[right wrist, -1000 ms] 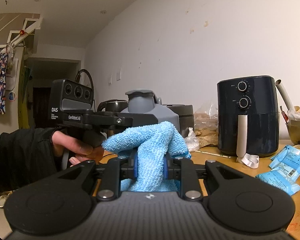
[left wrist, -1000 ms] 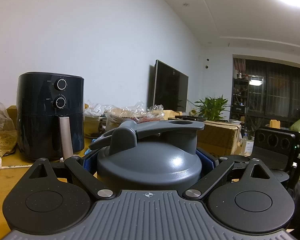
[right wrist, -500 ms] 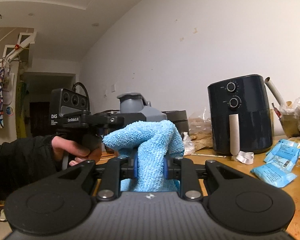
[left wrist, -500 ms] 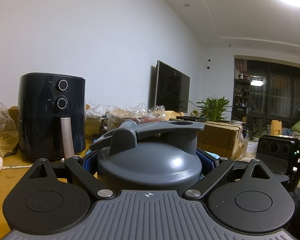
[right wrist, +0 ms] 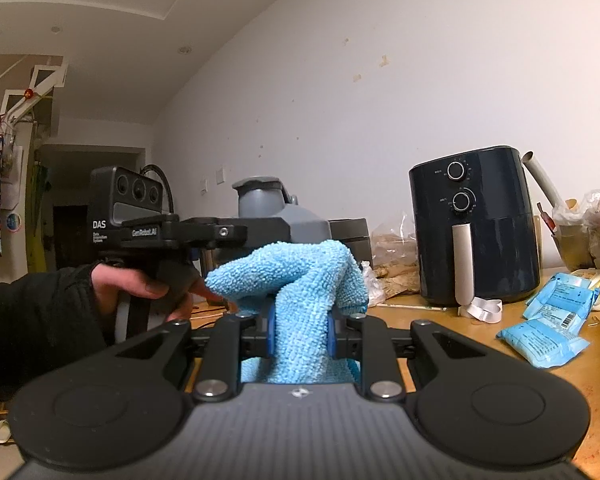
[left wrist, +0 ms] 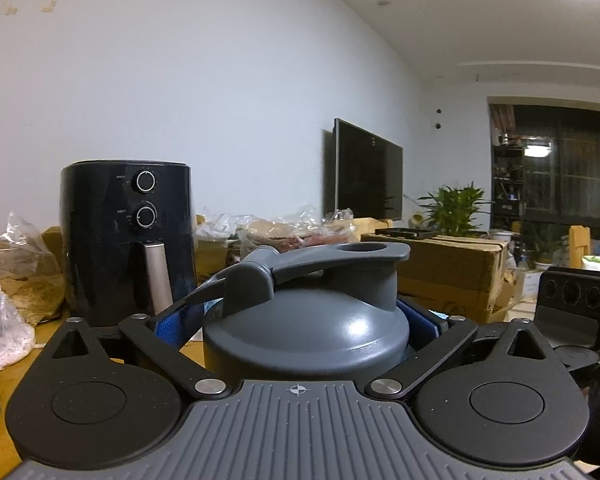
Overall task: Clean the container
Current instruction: 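Rub the blue cloth in the right gripper across the bottle's base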
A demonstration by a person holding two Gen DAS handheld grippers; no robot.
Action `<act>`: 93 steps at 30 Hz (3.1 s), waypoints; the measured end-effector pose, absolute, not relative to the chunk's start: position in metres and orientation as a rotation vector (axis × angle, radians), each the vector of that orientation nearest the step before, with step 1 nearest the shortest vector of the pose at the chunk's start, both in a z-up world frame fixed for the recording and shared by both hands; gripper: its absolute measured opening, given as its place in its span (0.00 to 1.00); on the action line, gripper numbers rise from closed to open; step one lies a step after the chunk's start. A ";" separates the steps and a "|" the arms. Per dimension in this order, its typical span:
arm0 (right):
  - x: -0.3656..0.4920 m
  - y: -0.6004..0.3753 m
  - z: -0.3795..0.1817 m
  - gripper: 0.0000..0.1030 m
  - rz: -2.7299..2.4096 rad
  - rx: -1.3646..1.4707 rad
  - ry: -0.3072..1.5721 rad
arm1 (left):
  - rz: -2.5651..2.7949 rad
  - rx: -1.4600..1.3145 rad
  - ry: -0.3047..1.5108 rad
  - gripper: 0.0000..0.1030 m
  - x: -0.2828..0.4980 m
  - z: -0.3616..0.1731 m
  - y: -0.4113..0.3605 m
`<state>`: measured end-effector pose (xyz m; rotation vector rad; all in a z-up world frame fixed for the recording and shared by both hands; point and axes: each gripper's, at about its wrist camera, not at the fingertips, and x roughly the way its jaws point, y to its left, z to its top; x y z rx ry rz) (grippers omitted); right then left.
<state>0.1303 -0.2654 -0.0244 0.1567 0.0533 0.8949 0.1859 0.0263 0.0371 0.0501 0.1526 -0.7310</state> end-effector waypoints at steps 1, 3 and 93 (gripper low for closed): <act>0.131 -0.266 -0.025 0.19 0.894 0.158 0.053 | -0.723 0.051 0.154 1.00 0.185 0.037 0.026; 0.132 -0.266 -0.025 0.19 0.896 0.163 0.055 | -0.704 0.057 0.156 1.00 0.182 0.037 0.024; 0.136 -0.268 -0.027 0.22 0.925 0.181 0.074 | 0.164 -0.006 0.106 0.92 0.149 0.045 -0.075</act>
